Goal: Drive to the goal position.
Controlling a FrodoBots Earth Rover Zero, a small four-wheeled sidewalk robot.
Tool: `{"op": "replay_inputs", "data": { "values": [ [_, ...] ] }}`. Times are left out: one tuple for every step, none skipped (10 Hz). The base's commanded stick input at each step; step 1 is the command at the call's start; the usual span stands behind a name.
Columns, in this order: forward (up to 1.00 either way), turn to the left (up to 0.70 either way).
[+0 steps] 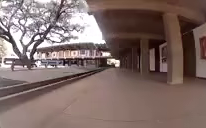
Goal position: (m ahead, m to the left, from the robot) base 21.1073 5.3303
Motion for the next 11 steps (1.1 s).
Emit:
{"op": "replay_inputs", "data": {
  "values": [
    [0.50, 0.00],
    [0.50, 0.00],
    [0.50, 0.00],
    [0.50, 0.00],
    [0.50, 0.00],
    [0.50, 0.00],
    [0.50, 0.00],
    [0.50, 0.00],
    [0.50, 0.00],
    [0.50, 0.00],
    [0.50, 0.00]
  ]
}}
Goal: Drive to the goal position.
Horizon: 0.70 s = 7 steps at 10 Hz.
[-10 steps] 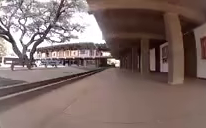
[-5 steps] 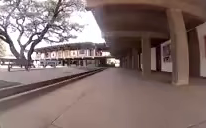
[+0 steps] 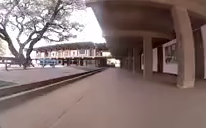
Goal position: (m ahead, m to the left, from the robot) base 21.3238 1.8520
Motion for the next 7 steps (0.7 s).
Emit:
{"op": "replay_inputs", "data": {
  "values": [
    [0.50, 0.00],
    [0.50, 0.00],
    [0.50, 0.00],
    [0.50, 0.00],
    [0.50, 0.00],
    [0.50, 0.00],
    [0.50, 0.00]
  ]
}}
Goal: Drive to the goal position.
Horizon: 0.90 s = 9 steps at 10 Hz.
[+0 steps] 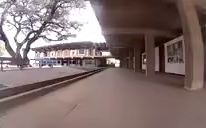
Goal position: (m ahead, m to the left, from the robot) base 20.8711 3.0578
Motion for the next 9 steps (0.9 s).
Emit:
{"op": "replay_inputs", "data": {
  "values": [
    [0.50, 0.00],
    [0.50, 0.00],
    [0.50, 0.00],
    [0.50, 0.00],
    [0.50, 0.00],
    [0.50, 0.00],
    [0.50, 0.00],
    [0.50, 0.00],
    [0.50, 0.00]
  ]
}}
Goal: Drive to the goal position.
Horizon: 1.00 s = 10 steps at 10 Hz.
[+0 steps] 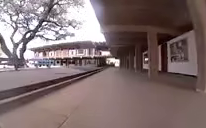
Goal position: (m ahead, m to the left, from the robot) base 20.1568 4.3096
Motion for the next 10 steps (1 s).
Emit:
{"op": "replay_inputs", "data": {
  "values": [
    [0.50, 0.00],
    [0.50, 0.00],
    [0.50, 0.00],
    [0.50, 0.00],
    [0.50, 0.00],
    [0.50, 0.00],
    [0.50, 0.00],
    [0.50, 0.00],
    [0.50, 0.00],
    [0.50, 0.00]
  ]
}}
